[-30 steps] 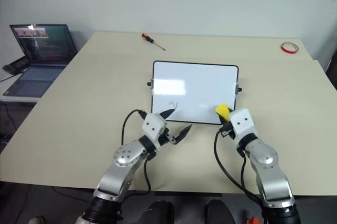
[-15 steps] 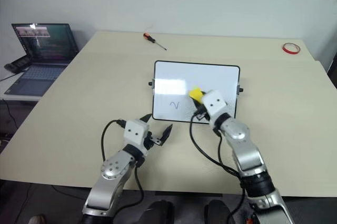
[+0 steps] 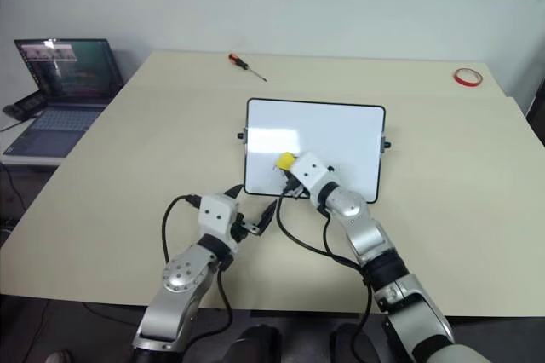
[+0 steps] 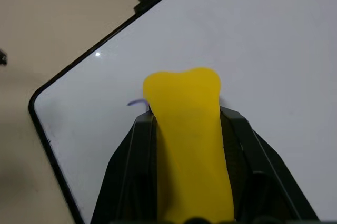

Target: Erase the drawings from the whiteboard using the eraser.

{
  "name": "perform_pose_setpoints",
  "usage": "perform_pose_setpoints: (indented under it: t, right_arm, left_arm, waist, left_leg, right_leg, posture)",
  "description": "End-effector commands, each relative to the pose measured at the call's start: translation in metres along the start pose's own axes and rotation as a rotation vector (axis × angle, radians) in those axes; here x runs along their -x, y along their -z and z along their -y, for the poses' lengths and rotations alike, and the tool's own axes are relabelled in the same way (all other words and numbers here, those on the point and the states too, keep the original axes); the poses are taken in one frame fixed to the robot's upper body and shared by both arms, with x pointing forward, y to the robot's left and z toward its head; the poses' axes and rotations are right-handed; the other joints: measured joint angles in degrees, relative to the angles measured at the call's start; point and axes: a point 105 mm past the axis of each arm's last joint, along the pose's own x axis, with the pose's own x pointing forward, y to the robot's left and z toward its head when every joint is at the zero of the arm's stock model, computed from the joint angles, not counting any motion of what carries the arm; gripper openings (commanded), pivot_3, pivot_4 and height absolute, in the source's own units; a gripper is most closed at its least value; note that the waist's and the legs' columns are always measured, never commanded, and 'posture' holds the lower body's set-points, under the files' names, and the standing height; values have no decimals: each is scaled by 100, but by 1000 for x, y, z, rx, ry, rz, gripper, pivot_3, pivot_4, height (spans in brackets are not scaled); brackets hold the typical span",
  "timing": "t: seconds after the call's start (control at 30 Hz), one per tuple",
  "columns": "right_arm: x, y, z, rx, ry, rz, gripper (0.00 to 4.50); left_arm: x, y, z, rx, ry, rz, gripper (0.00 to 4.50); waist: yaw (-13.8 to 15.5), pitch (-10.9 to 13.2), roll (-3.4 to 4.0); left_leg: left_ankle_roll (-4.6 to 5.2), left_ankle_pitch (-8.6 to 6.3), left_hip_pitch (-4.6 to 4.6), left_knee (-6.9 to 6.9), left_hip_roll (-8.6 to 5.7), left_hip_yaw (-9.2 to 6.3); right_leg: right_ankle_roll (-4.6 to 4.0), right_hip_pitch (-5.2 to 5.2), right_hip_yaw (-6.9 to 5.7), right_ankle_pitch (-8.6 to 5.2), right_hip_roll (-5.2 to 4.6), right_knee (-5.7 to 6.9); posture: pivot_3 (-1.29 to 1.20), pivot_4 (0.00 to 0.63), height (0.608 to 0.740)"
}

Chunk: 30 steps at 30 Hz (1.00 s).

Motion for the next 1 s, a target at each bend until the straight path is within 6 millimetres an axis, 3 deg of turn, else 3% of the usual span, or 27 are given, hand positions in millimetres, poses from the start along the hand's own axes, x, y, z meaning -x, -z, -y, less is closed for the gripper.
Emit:
perform_pose_setpoints:
  t: [0.03, 0.2, 0.33, 0.43, 0.53, 0.63, 0.73, 0.9, 1.0]
  right_arm:
    - [-4, 4, 10, 34, 52, -25, 1240]
    - [-4, 12, 16, 61, 69, -59, 1240]
    - [2, 24, -3, 83, -23, -100, 1240]
    - [15, 42, -30, 118, -154, -171, 1240]
    - [24, 51, -37, 131, -201, -212, 1240]
    - [25, 53, -31, 131, -188, -232, 1240]
    - [22, 50, -10, 127, -106, -234, 1240]
    - [14, 39, 17, 143, 8, -201, 1240]
    - [4, 27, 21, 178, 46, -174, 1240]
  left_arm:
    - [2, -15, -2, -15, -10, 54, 4500]
    - [1, -18, 2, -19, 1, 59, 4500]
    - [0, -18, 1, -19, -1, 60, 4500]
    - [0, -17, -1, -21, -6, 55, 4500]
    - [0, -17, -1, -21, -9, 53, 4500]
    - [0, -17, -1, -19, -11, 50, 4500]
    - [0, -16, 0, -15, -12, 48, 4500]
    - [-1, -17, 1, -13, -9, 49, 4500]
    - [-2, -16, 2, -13, -4, 50, 4500]
  waist:
    - [12, 0, 0]
    - [21, -1, 0]
    - [24, -2, -1]
    - [23, -6, 0]
    - [19, -7, 1]
    - [20, -7, 1]
    - [26, -7, 1]
    - [41, -6, 1]
    - [45, -6, 1]
  left_leg:
    - [0, 0, 5, 0, 0, -1]
    - [0, 0, 19, 1, -3, 0]
    - [0, 0, 33, 0, -3, -2]
    - [0, 0, 32, -1, -3, -2]
    - [0, 0, 34, -2, -1, 0]
    - [0, 0, 40, -1, 0, -2]
    - [0, 0, 46, -1, 0, -8]
    - [3, 5, 48, 2, -2, -12]
    - [5, 8, 48, 3, -4, -16]
  right_leg:
    - [0, 4, -1, 0, 0, 0]
    - [-2, 16, 0, 2, 0, 3]
    - [-3, 29, -1, 3, 0, 5]
    - [-3, 28, -1, 3, 0, 2]
    - [-3, 29, 1, 3, 0, 0]
    - [-3, 33, 0, 4, 0, 3]
    - [-4, 42, -2, 4, 0, 2]
    - [-2, 47, -3, 9, 1, 2]
    - [-2, 51, -3, 11, 1, 1]
  posture:
    - [0, 150, 740]
    - [0, 150, 740]
    - [0, 150, 740]
    - [0, 150, 740]
    - [0, 150, 740]
    - [0, 150, 740]
    - [0, 150, 740]
    - [0, 150, 740]
    - [0, 150, 740]
